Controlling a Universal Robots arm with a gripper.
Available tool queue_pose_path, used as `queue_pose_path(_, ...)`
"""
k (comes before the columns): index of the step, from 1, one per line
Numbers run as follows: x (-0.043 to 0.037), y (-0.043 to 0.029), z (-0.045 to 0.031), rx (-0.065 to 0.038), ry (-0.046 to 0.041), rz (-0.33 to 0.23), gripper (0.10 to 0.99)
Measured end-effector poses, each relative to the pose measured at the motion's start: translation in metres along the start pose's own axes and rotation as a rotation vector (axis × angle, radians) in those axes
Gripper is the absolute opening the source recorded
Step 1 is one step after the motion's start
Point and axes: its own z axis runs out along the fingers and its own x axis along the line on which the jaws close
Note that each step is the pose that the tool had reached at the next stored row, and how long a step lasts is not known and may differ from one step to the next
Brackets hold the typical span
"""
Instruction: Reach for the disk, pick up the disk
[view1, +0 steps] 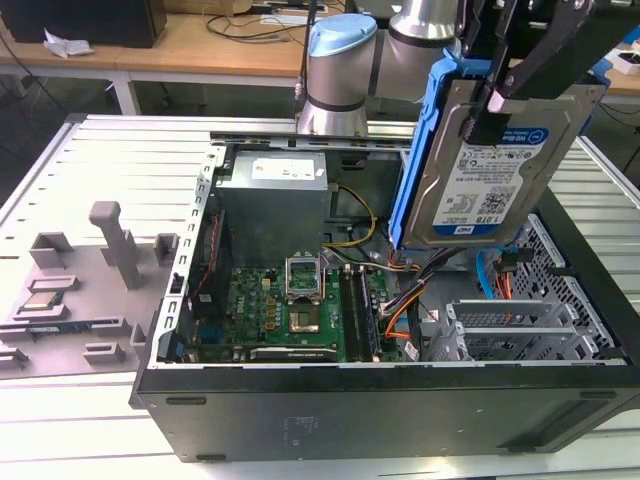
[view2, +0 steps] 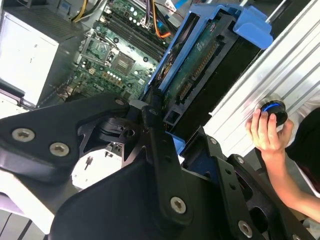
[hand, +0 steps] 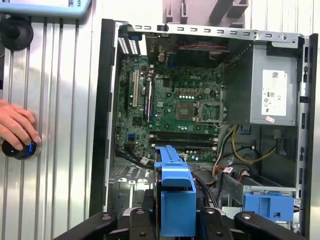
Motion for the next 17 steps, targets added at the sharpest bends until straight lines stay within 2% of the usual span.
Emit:
queue_pose_path(12,0.0286,0.001,0.0006,0.0,0.0,0.0,0.369)
queue_pose_path(16,0.0434,0.0015,0.0011,0.0,0.0001,0.0,0.369)
queue_pose_path(17,0.0447,0.0015,0.0011,0.0,0.0,0.0,0.369)
